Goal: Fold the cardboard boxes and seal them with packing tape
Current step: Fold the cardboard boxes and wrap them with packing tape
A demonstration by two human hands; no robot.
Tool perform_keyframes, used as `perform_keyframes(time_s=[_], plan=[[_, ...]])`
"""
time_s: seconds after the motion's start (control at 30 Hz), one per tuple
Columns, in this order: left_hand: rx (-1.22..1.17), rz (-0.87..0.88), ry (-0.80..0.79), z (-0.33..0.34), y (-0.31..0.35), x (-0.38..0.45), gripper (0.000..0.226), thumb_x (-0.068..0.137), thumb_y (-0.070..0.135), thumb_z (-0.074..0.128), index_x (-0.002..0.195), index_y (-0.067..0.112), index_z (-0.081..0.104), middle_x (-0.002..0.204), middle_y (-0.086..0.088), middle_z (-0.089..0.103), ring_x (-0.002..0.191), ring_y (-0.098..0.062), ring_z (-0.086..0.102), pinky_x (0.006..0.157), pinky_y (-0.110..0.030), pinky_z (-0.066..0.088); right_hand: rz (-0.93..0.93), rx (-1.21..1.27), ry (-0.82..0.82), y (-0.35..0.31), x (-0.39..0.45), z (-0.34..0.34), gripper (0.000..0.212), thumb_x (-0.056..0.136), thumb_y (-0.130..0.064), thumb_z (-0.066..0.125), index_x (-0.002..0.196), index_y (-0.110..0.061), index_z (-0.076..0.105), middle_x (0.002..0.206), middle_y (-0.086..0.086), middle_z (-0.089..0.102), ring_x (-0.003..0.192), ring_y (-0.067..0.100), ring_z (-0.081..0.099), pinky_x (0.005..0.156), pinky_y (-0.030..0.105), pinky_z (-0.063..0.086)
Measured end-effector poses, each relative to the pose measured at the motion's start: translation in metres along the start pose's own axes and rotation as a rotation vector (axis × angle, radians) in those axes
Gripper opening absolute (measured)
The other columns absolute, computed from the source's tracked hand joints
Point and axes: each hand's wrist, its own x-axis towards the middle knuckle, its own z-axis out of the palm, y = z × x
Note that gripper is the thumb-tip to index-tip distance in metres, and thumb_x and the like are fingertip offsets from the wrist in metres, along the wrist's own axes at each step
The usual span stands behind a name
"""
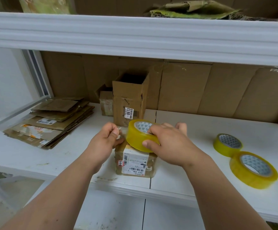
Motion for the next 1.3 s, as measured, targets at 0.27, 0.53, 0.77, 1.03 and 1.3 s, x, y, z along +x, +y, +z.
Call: perform_keyframes(time_s=[0.27, 0.53, 0.77, 1.03, 1.3], plan=[[-0.067, -0.085, 0.036, 0.003, 0.0, 0.004, 0.022, 0.107, 0.022, 0.038, 0.088, 0.018, 0.048, 0.108, -0.005, 0.062, 0.098, -0.014, 0.071, 0.099, -0.039, 0.05, 0.109, 0.195, -0.086, 0.02, -0.002, -0.003, 0.062, 0.061, -0.088, 0.036, 0.073, -0.028, 0.049, 0.069, -0.013, 0.054, 0.081, -0.001, 0.042, 0.085, 0.034, 0.018], [0.034, -0.058, 0.025, 0.001, 0.001, 0.004, 0.02, 0.107, 0.029, 0.036, 0.093, 0.02, 0.047, 0.11, -0.008, 0.06, 0.094, -0.008, 0.072, 0.102, -0.038, 0.046, 0.047, 0.227, -0.089, 0.031, -0.018, -0.017, 0.03, 0.093, -0.058, 0.05, 0.084, -0.029, 0.05, 0.082, -0.011, 0.056, 0.09, -0.012, 0.033, 0.079, 0.032, 0.015], [0.021, -0.085, 0.008, 0.002, 0.004, 0.005, 0.022, 0.107, 0.03, 0.037, 0.09, 0.024, 0.049, 0.107, 0.002, 0.06, 0.102, -0.015, 0.071, 0.109, -0.05, 0.042, 0.299, 0.468, -0.071, 0.05, -0.028, -0.035, 0.041, 0.082, -0.061, 0.064, 0.077, -0.021, 0.06, 0.067, -0.007, 0.055, 0.08, 0.015, 0.047, 0.066, 0.027, 0.032], [-0.086, -0.141, 0.087, 0.002, 0.004, 0.009, 0.026, 0.108, 0.023, 0.034, 0.084, 0.02, 0.044, 0.108, -0.006, 0.055, 0.098, -0.02, 0.072, 0.097, -0.043, 0.052, 0.223, 0.877, -0.294, 0.052, -0.038, -0.049, 0.018, 0.073, -0.03, 0.067, 0.079, -0.014, 0.067, 0.073, -0.005, 0.056, 0.076, 0.011, 0.05, 0.074, 0.031, 0.036], [-0.154, -0.157, 0.129, 0.001, -0.002, 0.007, 0.023, 0.108, 0.021, 0.035, 0.089, 0.018, 0.046, 0.108, -0.007, 0.053, 0.095, -0.019, 0.074, 0.089, -0.042, 0.056, 0.315, 0.51, -0.14, 0.063, -0.041, -0.056, 0.028, 0.099, -0.038, 0.053, 0.085, -0.015, 0.062, 0.077, 0.001, 0.059, 0.074, 0.013, 0.052, 0.065, 0.026, 0.037]])
